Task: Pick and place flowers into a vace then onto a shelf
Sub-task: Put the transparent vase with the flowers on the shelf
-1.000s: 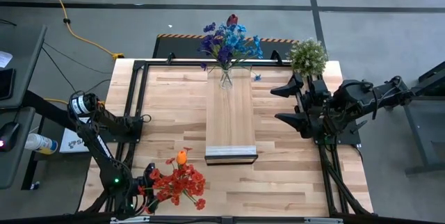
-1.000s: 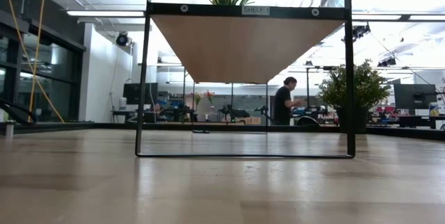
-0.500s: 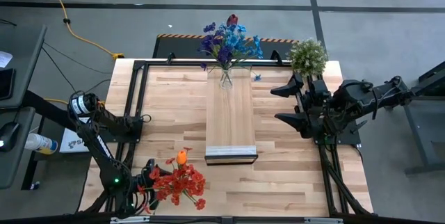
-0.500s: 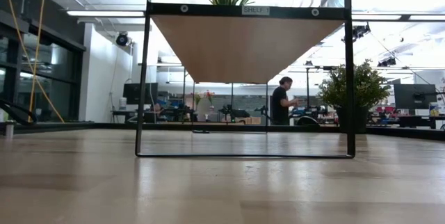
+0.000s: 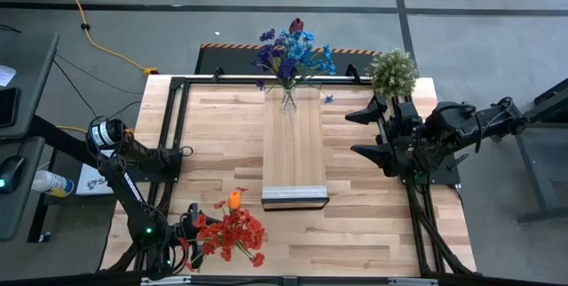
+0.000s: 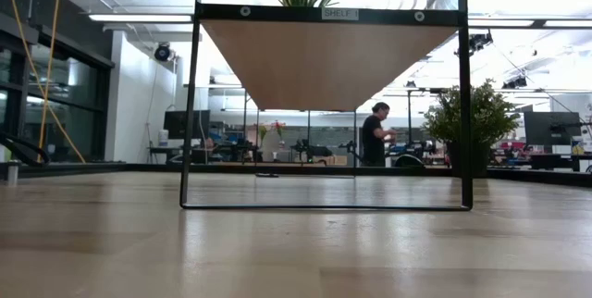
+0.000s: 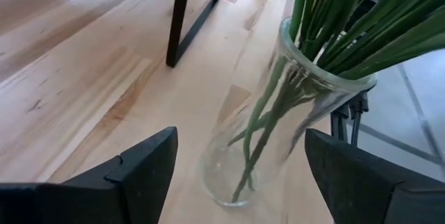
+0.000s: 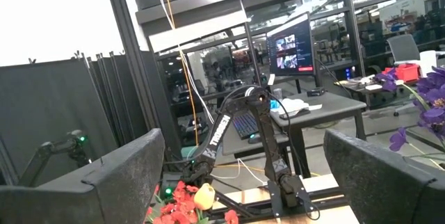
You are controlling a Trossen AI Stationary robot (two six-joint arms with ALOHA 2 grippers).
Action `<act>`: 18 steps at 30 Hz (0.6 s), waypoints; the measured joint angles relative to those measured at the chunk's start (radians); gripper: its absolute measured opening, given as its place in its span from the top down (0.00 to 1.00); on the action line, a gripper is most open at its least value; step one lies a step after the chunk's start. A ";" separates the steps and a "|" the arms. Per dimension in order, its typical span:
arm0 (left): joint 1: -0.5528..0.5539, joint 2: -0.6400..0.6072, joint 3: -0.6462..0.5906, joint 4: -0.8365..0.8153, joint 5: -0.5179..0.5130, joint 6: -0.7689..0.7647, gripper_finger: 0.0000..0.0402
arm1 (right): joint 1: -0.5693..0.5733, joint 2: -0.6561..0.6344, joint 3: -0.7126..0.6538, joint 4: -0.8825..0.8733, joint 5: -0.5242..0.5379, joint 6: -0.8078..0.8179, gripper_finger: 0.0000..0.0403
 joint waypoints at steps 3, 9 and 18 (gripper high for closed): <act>0.001 0.000 0.000 0.000 0.000 0.033 0.13 | 0.000 0.000 0.000 0.000 0.000 0.000 0.05; 0.029 0.000 0.000 0.002 -0.009 0.055 0.12 | 0.000 0.000 0.000 0.000 0.000 0.000 0.05; 0.059 0.000 0.000 0.029 0.015 0.118 0.12 | 0.000 0.000 0.000 0.000 0.000 0.000 0.05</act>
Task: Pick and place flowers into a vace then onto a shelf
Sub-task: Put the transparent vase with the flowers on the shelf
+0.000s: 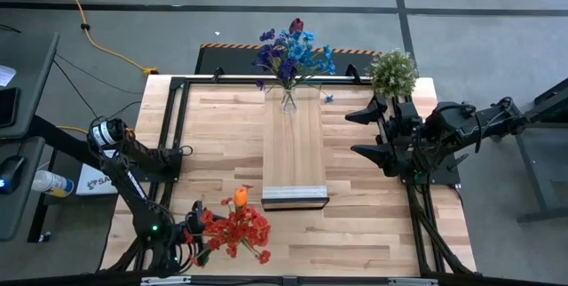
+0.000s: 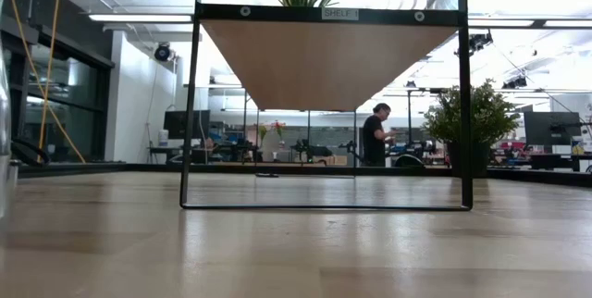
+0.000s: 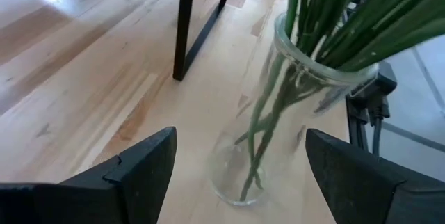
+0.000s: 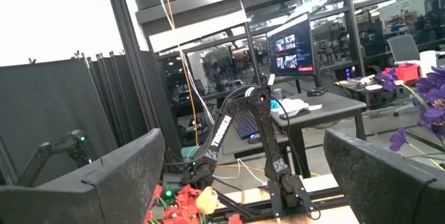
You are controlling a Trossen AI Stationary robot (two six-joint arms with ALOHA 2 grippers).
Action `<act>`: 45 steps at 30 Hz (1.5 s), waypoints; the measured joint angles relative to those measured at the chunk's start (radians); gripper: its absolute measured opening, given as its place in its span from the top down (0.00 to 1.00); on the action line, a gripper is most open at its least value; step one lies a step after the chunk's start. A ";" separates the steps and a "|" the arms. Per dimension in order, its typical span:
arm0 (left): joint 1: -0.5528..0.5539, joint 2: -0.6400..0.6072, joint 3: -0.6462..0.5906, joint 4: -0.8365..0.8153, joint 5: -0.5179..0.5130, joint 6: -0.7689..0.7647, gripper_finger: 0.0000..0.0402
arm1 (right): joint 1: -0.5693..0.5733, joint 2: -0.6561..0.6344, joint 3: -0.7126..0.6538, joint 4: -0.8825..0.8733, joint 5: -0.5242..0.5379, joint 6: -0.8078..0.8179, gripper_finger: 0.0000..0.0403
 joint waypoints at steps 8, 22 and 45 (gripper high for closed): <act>0.000 0.000 0.000 0.086 0.019 0.056 0.12 | 0.000 0.000 0.000 0.000 0.000 0.000 0.05; 0.066 0.006 0.000 0.079 0.051 0.142 0.12 | 0.000 0.000 0.000 0.000 0.000 -0.003 0.05; -0.040 0.056 -0.006 0.084 0.086 -0.072 0.12 | 0.000 0.002 0.000 -0.001 -0.090 0.051 0.05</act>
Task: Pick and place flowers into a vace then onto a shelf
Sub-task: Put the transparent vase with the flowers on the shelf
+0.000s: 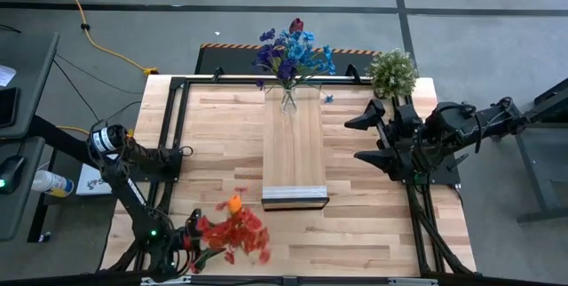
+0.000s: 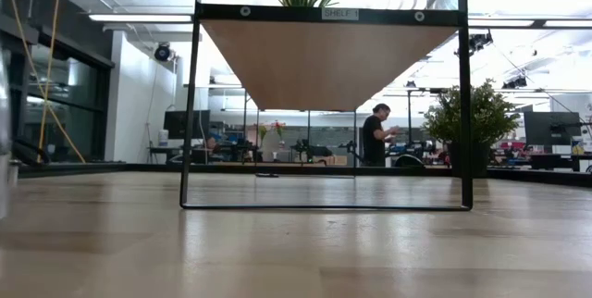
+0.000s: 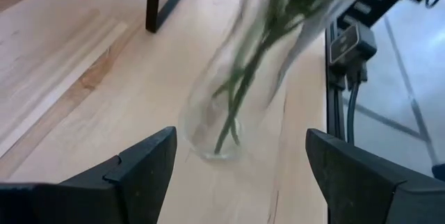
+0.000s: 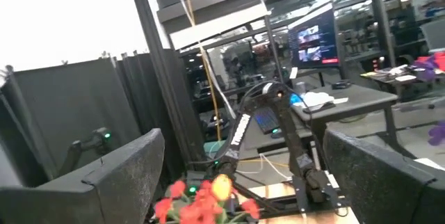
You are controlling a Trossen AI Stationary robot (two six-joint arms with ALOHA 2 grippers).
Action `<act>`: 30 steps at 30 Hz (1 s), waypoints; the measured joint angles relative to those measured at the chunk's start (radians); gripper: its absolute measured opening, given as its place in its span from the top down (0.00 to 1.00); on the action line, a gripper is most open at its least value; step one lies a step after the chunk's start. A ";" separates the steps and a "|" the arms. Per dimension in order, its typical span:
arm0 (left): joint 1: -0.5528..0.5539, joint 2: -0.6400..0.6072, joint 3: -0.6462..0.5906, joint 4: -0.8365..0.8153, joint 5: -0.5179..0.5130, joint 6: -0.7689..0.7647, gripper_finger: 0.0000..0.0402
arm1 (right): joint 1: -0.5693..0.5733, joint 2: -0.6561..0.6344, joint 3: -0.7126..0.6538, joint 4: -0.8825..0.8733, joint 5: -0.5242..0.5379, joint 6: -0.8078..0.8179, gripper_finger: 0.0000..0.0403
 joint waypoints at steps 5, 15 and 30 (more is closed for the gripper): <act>-0.016 0.020 0.000 0.000 -0.020 -0.021 0.12 | 0.000 0.000 0.000 0.000 0.041 0.001 0.05; -0.014 0.049 0.000 -0.022 -0.022 -0.011 0.12 | 0.000 0.000 0.000 0.001 0.042 0.007 0.05; -0.012 0.050 0.000 -0.119 -0.100 0.008 0.12 | 0.000 0.000 0.000 -0.012 0.042 0.016 0.05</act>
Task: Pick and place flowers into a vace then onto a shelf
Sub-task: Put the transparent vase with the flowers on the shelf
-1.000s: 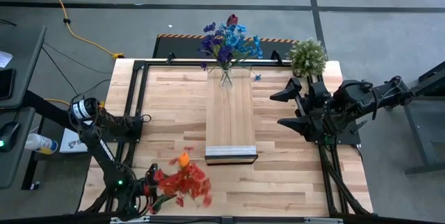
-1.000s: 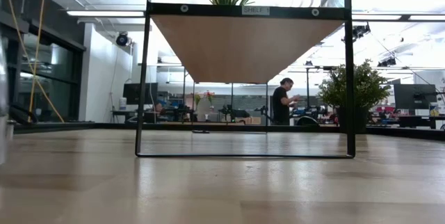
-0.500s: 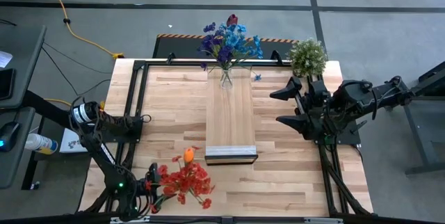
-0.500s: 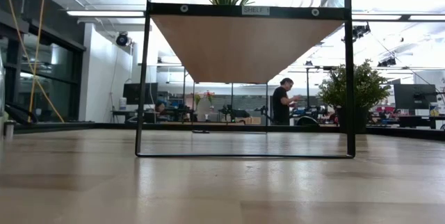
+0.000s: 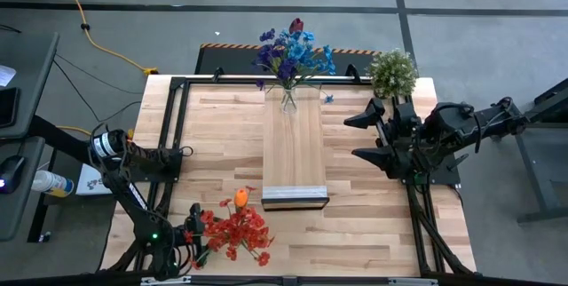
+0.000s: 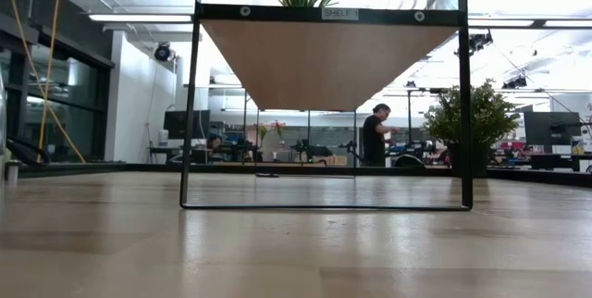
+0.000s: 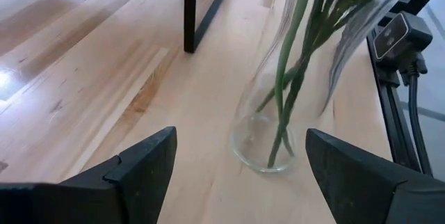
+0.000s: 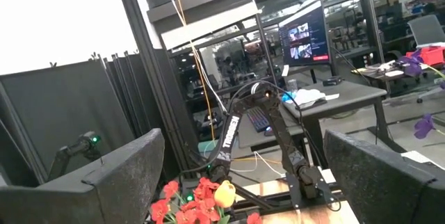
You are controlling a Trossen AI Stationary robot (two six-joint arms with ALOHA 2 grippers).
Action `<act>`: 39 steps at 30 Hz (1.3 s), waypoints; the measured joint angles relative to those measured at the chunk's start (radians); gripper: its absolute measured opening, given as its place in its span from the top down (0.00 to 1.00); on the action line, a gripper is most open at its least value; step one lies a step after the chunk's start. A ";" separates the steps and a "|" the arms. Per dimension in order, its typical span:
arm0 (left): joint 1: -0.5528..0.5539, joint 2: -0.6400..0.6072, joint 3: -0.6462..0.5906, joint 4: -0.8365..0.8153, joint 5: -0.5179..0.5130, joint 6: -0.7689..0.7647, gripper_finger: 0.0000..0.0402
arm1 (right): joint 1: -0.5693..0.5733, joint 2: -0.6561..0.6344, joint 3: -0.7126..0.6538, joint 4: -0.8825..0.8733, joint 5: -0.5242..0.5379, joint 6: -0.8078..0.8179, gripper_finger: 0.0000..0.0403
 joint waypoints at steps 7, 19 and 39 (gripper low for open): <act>0.000 0.000 0.000 -0.001 -0.002 0.007 0.10 | 0.000 0.000 0.000 0.000 0.000 0.001 0.05; 0.000 0.000 0.000 0.000 -0.013 0.005 0.01 | 0.000 0.000 0.000 -0.002 -0.003 0.001 0.05; -0.002 0.000 0.014 0.078 -0.113 -0.064 0.05 | 0.000 0.000 0.000 -0.040 -0.008 0.023 0.05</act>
